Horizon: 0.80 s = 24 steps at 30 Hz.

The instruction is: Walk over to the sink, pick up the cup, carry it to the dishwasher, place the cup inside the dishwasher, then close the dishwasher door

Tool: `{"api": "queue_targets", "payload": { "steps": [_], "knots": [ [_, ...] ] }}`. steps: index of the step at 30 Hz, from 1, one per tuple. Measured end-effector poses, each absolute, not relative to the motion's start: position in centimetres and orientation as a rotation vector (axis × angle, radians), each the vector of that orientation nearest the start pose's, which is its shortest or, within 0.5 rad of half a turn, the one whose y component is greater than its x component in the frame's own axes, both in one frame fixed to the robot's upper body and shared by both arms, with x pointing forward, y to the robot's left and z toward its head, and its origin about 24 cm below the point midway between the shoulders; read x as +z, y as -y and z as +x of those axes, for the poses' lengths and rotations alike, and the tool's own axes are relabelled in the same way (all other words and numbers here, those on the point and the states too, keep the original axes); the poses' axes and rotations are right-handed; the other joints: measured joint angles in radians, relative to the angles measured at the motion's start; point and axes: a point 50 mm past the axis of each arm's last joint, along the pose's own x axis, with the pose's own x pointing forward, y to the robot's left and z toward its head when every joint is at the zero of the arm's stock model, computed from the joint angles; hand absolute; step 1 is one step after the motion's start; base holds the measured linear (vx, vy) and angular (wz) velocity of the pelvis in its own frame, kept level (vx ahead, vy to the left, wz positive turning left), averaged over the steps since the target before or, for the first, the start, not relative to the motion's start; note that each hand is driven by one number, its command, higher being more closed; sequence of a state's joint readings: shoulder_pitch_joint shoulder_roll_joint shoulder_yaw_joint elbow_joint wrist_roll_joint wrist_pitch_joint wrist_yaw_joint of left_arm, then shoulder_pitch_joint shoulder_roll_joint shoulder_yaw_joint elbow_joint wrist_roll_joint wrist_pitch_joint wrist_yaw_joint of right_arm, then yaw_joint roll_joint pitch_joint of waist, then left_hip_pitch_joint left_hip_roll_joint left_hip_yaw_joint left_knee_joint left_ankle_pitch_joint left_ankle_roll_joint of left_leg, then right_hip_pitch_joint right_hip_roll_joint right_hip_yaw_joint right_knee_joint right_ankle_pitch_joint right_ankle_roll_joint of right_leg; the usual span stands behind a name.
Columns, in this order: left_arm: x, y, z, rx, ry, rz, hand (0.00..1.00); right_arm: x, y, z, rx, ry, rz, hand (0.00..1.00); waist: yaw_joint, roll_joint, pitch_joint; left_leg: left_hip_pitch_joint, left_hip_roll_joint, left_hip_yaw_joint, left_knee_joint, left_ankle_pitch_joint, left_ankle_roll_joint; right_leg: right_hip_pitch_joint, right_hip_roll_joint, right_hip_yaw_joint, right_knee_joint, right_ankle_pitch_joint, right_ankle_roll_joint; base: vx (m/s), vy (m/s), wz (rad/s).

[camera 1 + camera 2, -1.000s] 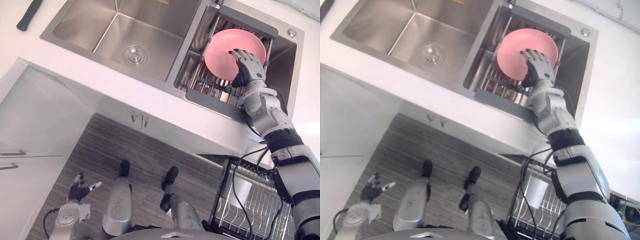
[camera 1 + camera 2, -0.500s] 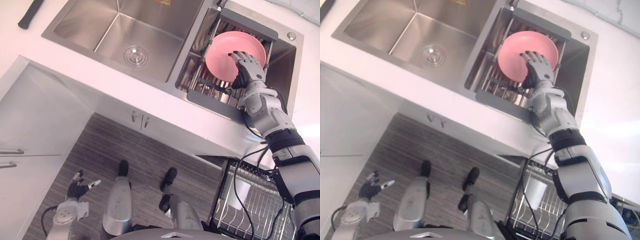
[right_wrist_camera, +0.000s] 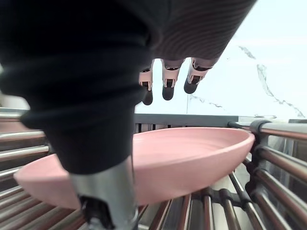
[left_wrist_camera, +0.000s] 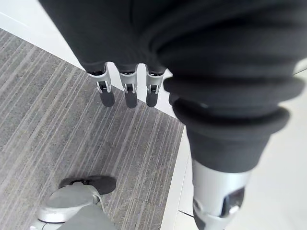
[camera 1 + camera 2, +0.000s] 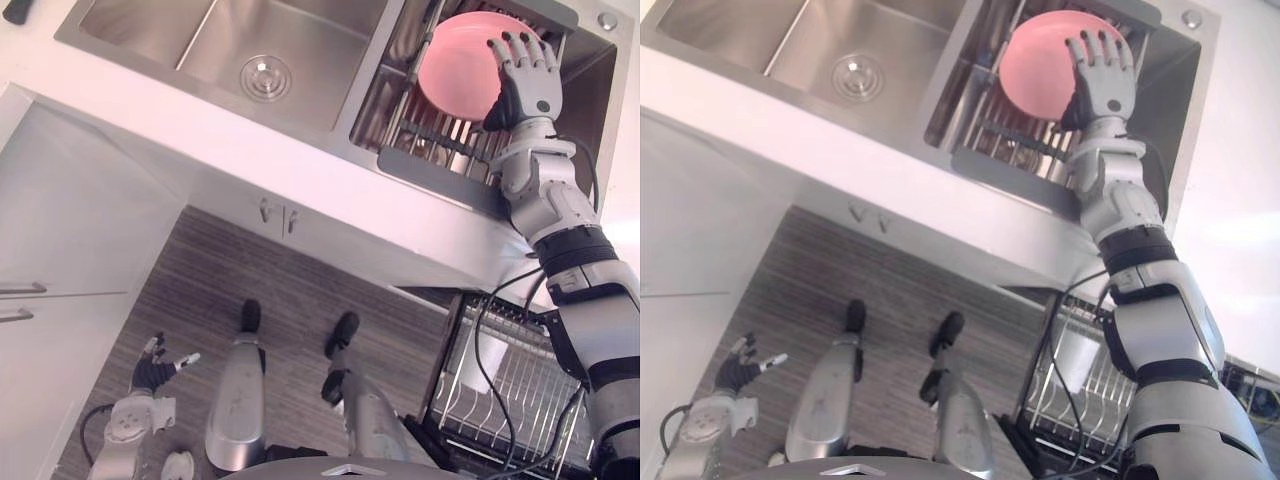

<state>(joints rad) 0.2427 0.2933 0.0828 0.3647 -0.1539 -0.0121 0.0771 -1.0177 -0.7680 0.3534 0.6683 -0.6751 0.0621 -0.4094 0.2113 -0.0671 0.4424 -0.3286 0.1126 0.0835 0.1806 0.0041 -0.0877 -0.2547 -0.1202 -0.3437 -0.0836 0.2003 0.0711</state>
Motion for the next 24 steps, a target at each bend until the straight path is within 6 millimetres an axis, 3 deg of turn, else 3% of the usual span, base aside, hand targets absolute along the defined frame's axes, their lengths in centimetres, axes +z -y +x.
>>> {"api": "queue_targets", "payload": {
  "steps": [3,4,7,9,12,24],
  "knots": [
    [-6.4,-26.3,15.8,0.300,-0.540,0.161,0.00,28.8,24.8,37.6,-0.633,0.583,-1.447,0.00,0.000,0.013,0.007,0.007,0.013,0.004,-0.065,0.045,0.002,-0.023,0.009,-0.003,0.004,-0.033,0.033,-0.07,-0.027,-0.06],
    [-6.3,-26.3,15.9,0.303,-0.532,0.167,0.00,29.2,24.9,37.4,-0.656,0.605,-1.443,0.00,-0.003,0.011,0.006,0.003,0.009,0.003,-0.078,0.058,-0.003,-0.024,0.007,-0.003,0.004,-0.026,0.004,-0.05,-0.045,0.02],
    [-6.3,-26.0,15.9,0.298,-0.526,0.167,0.00,29.5,25.0,37.3,-0.686,0.622,-1.436,0.00,0.006,0.016,0.010,0.014,0.007,0.011,-0.099,0.078,-0.006,-0.026,0.009,-0.003,-0.001,-0.019,-0.004,-0.05,-0.035,0.00],
    [-6.4,-25.7,15.9,0.296,-0.525,0.172,0.00,30.2,24.9,37.2,-0.707,0.650,-1.426,0.00,0.010,0.029,0.014,0.035,0.023,0.017,-0.160,0.111,-0.003,-0.033,0.020,-0.005,0.003,-0.055,0.033,-0.03,-0.029,-0.13],
    [-6.3,-25.8,15.9,0.306,-0.510,0.184,0.00,30.2,25.0,37.0,-0.713,0.653,-1.417,0.00,0.003,0.018,0.011,0.036,0.020,0.021,-0.184,0.141,-0.014,-0.027,0.019,-0.001,0.020,-0.001,-0.035,0.06,-0.013,0.16],
    [-6.2,-25.7,15.9,0.309,-0.493,0.180,0.00,30.2,25.3,37.3,-0.641,0.589,-1.392,0.00,0.010,0.021,0.013,0.039,0.014,0.028,-0.204,0.158,-0.015,-0.028,0.018,-0.007,0.003,0.017,-0.025,-0.01,-0.007,-0.02]
  ]
}}
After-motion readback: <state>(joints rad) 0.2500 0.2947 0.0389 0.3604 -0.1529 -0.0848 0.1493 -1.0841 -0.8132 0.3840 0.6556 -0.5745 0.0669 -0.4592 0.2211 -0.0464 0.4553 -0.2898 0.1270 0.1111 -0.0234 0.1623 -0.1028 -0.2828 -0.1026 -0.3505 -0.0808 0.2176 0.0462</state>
